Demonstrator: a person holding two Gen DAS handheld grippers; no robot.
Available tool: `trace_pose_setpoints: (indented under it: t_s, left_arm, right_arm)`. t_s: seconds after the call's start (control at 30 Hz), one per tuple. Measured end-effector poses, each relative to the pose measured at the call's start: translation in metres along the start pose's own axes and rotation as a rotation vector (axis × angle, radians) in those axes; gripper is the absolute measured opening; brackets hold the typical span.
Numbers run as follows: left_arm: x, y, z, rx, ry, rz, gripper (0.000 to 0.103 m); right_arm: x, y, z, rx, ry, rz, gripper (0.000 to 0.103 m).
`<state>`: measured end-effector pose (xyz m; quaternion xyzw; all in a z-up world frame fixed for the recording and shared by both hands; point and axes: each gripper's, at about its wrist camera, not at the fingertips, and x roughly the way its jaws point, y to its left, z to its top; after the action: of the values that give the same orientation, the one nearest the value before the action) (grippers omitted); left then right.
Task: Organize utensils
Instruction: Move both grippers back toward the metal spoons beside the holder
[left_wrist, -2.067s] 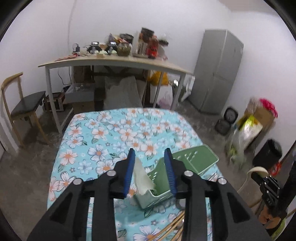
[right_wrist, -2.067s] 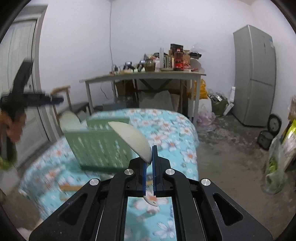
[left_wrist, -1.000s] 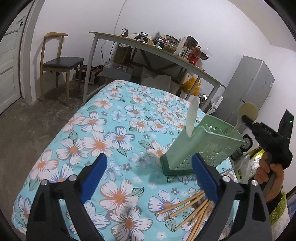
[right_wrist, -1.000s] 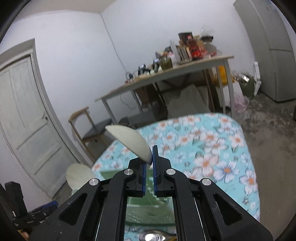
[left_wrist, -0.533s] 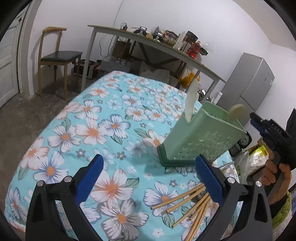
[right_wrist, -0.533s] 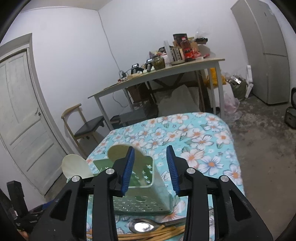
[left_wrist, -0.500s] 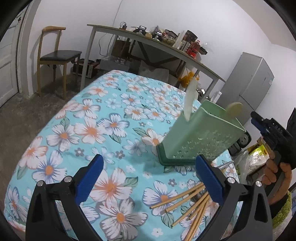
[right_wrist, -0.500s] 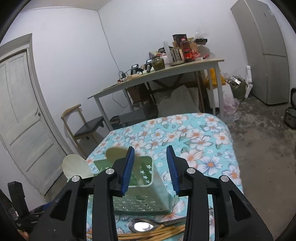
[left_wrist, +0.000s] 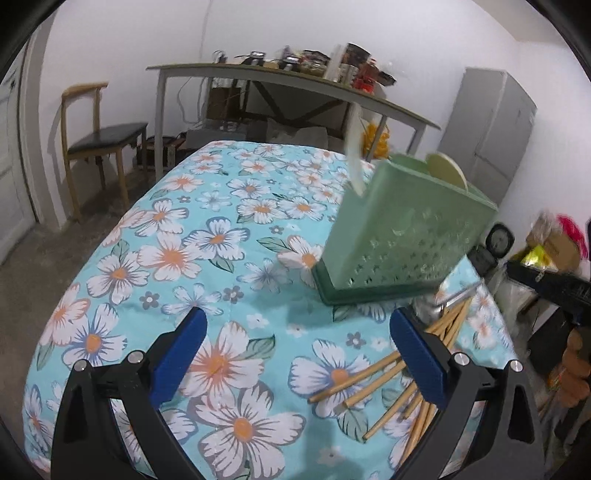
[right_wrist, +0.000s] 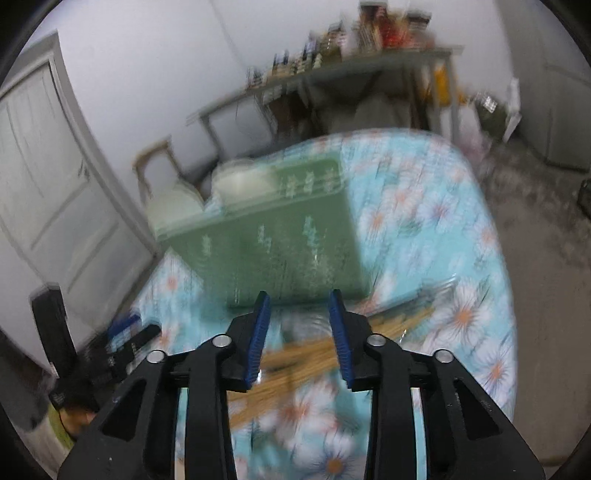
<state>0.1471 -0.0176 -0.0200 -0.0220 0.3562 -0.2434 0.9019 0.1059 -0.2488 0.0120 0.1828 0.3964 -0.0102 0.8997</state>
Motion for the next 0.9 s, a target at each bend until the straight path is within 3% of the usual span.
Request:
trace_pose_setpoints:
  t_s: [0.23,0.33,0.43,0.6,0.9]
  left_arm:
    - [-0.001,-0.024,-0.02,0.146,0.027,-0.066,0.096]
    - [-0.005,-0.032,-0.027,0.159,0.021,-0.118,0.087]
    - [-0.008,-0.042,-0.034,0.184,0.026,-0.174,0.072]
    - [-0.005,-0.062,-0.049,0.236,0.073,-0.292,0.055]
    - [0.015,-0.081,-0.064,0.325,0.118,-0.268,0.052]
  right_arm:
    - [0.049,0.022,-0.008,-0.047,0.154,0.024,0.016]
    - [0.074,0.039,-0.002,-0.094,0.209,0.045,0.011]
    - [0.097,0.053,0.001,-0.142,0.26,0.055,0.009]
    - [0.117,0.047,-0.011,-0.138,0.348,0.024,0.006]
    - [0.09,0.022,-0.03,-0.086,0.363,-0.01,0.006]
